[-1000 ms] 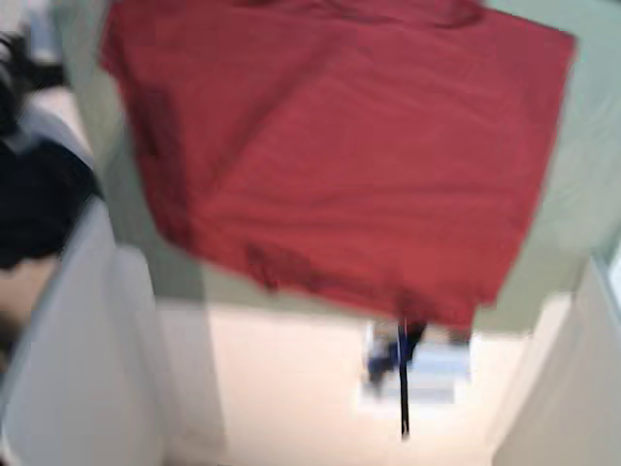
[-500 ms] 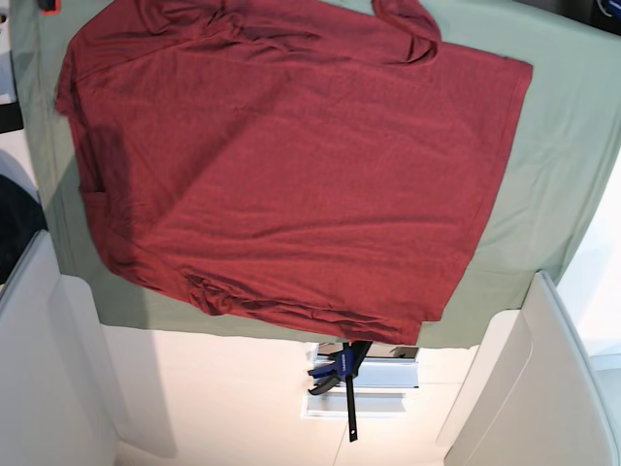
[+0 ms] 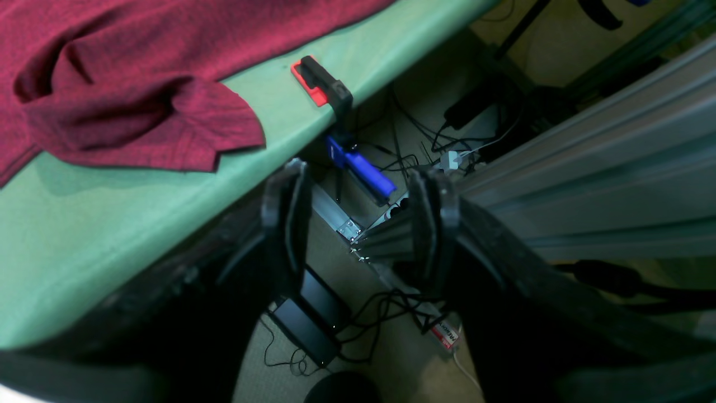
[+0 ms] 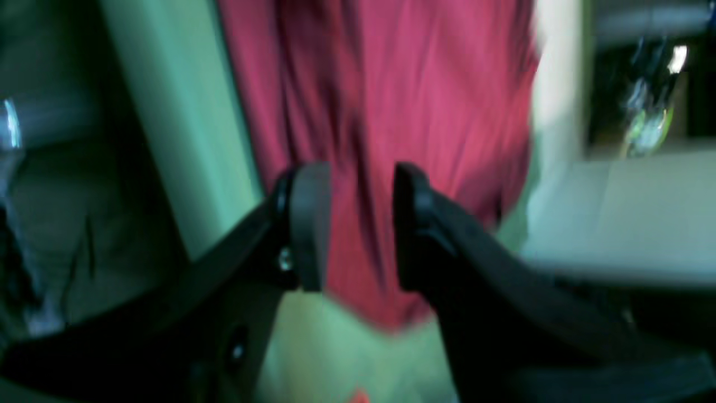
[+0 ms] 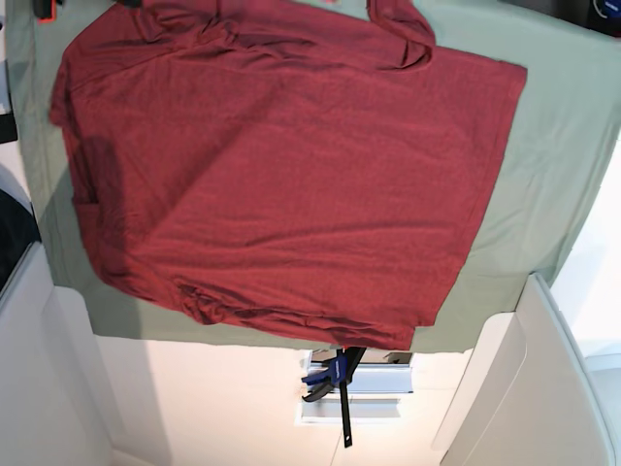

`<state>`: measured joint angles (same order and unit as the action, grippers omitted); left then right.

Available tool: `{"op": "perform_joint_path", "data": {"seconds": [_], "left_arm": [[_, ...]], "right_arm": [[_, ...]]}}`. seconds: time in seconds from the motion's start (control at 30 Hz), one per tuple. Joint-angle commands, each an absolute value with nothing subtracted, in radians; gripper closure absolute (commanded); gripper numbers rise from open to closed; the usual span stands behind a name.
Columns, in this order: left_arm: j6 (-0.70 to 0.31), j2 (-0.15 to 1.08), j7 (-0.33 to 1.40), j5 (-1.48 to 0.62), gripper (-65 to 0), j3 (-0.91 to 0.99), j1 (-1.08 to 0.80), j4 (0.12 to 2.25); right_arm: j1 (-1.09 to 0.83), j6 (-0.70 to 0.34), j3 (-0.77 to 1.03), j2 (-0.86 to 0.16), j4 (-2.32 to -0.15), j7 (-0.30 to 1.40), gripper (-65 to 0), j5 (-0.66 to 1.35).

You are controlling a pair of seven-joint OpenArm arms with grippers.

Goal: Fold the T-shirt properly

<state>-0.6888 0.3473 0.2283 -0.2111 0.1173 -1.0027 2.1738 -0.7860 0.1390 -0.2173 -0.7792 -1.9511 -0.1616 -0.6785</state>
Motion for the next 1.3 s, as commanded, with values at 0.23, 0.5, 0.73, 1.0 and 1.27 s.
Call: {"op": "perform_joint_path", "data": {"seconds": [0.23, 0.5, 0.73, 1.0, 1.27], "left_arm": [[-0.698, 0.352, 0.207, -0.228, -31.8, 0.119, -1.020, 2.192], [-0.698, 0.352, 0.207, -0.228, -31.8, 0.119, -1.019, 2.192], [-0.698, 0.352, 0.207, -0.228, -31.8, 0.119, -1.019, 2.192], [-0.698, 0.352, 0.207, -0.228, -31.8, 0.119, -1.019, 2.192], [-0.698, 0.352, 0.207, -0.228, -31.8, 0.119, -1.019, 2.192]], "right_arm": [[-0.790, 0.160, -0.212, -0.700, -1.966, -0.181, -19.7, -0.662], [-0.757, 0.160, -0.212, -0.695, -1.966, 0.168, -19.8, -0.501], [-0.757, 0.178, -0.212, -0.695, -1.966, 0.229, -8.4, -0.562], [-0.757, 0.180, -0.212, -0.695, -1.966, 0.229, 0.0, -0.574], [-0.756, 0.180, -0.212, -0.695, -1.966, 0.229, -14.3, -0.674]]}}
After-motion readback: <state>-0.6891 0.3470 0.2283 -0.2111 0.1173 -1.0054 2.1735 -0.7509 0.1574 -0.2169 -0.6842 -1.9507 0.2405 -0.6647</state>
